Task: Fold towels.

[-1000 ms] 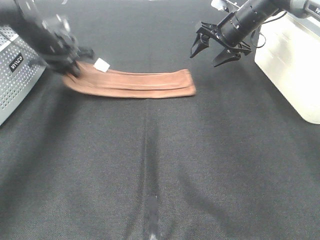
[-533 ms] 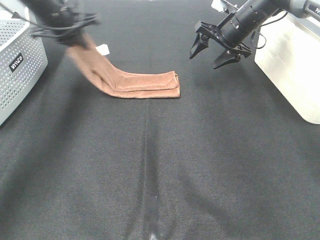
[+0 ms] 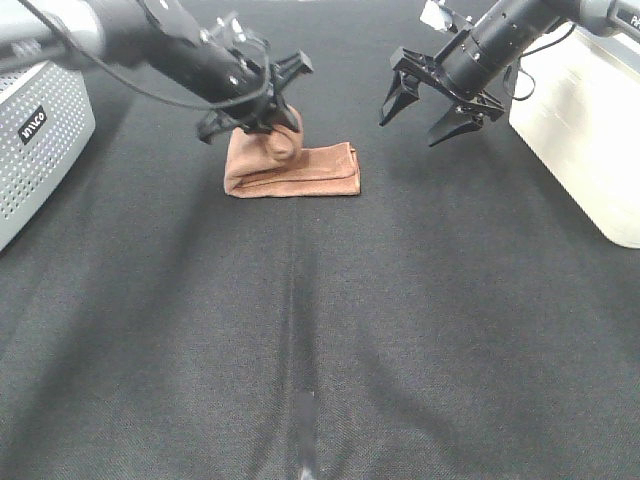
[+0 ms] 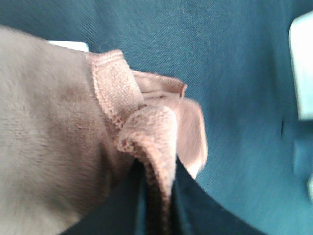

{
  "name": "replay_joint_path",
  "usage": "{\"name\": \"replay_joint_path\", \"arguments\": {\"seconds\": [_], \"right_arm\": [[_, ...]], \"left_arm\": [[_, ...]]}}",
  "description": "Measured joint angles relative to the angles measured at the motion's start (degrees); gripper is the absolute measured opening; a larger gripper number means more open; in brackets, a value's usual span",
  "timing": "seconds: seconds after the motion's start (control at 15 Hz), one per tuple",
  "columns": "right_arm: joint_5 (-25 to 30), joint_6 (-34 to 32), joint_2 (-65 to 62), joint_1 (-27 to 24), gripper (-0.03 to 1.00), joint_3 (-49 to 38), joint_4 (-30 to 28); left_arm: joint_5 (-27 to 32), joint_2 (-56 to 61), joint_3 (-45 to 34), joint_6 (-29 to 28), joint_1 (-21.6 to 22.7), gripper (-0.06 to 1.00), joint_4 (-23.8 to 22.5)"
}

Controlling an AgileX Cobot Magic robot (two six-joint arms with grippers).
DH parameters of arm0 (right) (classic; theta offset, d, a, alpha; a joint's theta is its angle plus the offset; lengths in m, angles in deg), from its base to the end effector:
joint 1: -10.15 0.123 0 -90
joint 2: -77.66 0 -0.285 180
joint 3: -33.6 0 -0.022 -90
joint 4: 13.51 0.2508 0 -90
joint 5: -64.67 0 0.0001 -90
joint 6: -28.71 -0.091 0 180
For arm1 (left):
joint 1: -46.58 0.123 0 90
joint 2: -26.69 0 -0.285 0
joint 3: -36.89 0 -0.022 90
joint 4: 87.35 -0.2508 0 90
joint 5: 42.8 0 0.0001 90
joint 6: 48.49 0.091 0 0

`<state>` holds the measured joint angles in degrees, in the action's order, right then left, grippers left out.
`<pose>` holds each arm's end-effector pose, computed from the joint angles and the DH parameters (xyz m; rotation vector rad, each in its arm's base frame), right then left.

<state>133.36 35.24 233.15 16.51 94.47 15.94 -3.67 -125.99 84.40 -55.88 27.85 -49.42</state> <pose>0.5301 0.1010 0.1667 -0.1466 2.7645 0.7147 0.5164 -0.2124 0.1472 -0.2413 2.5248 -0.9149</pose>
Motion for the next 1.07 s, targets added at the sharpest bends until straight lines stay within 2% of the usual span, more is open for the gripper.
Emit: {"name": "replay_joint_path", "arguments": {"seconds": [0.2,0.27,0.4,0.53,0.6,0.73,0.93,1.07], "right_arm": [[0.3,0.0,0.0,0.0,0.77,0.0,-0.1],[0.3,0.0,0.0,0.0,0.77,0.0,-0.1],[0.5,0.0,0.0,0.0,0.77,0.0,0.5],[0.5,0.5,0.0,0.0,0.77,0.0,3.0],[0.5,1.9,0.0,0.0,0.77,0.0,6.2],[0.7,7.2,0.0,0.0,0.77,0.0,16.8],[0.9,12.2,0.0,1.9,0.77,0.0,33.3],[0.5,12.4,0.0,3.3,0.77,0.0,34.1]], "left_arm": [[-4.0,-0.9,0.0,0.7,-1.9,0.57,6.2],[-4.8,-0.9,0.0,1.5,-2.3,0.61,8.6],[-5.8,-1.0,0.9,3.6,-2.6,0.63,13.2],[-5.8,-1.1,3.7,6.8,-1.7,0.63,14.3],[-5.6,-0.9,5.6,9.3,-0.5,0.63,14.3],[-5.2,0.2,7.7,13.2,3.0,0.63,13.9],[-4.5,2.5,8.1,14.4,10.1,0.63,12.5],[-3.8,2.7,8.1,14.5,11.9,0.63,12.1]]}}
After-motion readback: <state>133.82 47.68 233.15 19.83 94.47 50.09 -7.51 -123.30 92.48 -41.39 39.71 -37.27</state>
